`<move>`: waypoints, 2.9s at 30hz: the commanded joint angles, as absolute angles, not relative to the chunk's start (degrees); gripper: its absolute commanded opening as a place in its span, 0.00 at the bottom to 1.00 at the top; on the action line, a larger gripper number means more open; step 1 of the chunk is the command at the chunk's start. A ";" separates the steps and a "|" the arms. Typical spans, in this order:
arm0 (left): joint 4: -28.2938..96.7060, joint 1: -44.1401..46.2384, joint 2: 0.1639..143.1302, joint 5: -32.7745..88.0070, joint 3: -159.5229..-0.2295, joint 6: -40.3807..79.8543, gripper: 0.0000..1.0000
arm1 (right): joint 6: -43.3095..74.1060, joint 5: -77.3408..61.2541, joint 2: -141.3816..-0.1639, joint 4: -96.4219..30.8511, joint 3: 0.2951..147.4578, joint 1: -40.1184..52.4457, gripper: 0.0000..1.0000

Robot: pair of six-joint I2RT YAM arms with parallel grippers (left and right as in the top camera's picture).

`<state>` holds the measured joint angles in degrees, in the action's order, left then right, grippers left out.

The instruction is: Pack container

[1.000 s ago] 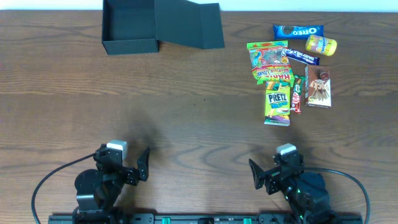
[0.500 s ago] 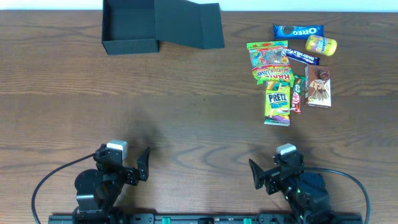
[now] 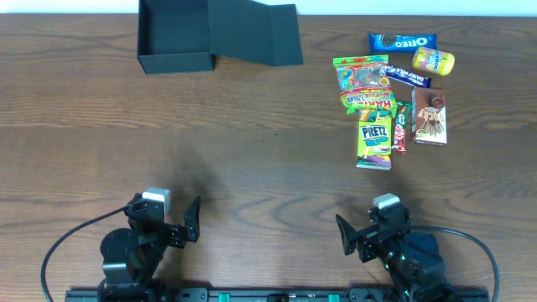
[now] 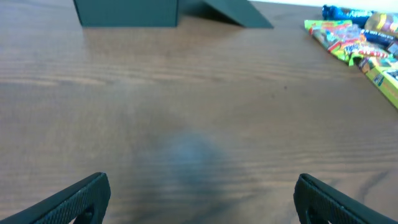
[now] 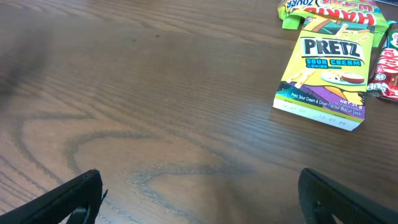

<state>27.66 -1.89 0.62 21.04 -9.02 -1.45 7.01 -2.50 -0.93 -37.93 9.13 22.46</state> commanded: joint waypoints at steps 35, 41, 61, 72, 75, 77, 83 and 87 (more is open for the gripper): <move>13.78 -2.22 95.77 20.34 -75.99 -9.45 0.95 | 7.46 -1.52 -0.32 -38.02 8.93 22.48 0.99; 20.56 -1.80 113.38 16.67 -99.92 -11.90 0.95 | 7.46 -1.52 -0.32 -38.02 8.93 22.48 0.99; 36.88 -2.35 143.87 17.63 -131.52 -11.79 0.95 | 7.46 -1.52 -0.32 -38.02 8.93 22.48 0.99; 53.25 -2.22 143.83 17.96 -131.52 -11.42 0.95 | 7.49 -1.52 -0.32 -38.02 8.93 22.48 0.99; 57.23 -2.22 143.76 18.06 -131.52 -8.19 0.95 | 7.49 -1.52 -0.32 -38.02 8.93 22.48 0.99; 60.75 -2.22 143.76 18.06 -131.52 -4.23 0.95 | 7.46 -1.52 -0.32 -38.02 8.93 22.48 0.99; 69.84 -1.69 143.76 22.74 -131.52 -0.38 0.96 | 7.46 -1.52 -0.34 -38.02 8.93 22.48 0.99; 75.20 1.17 143.74 23.55 -131.52 -0.43 0.95 | 7.46 -1.52 -0.32 -38.02 8.93 22.48 0.99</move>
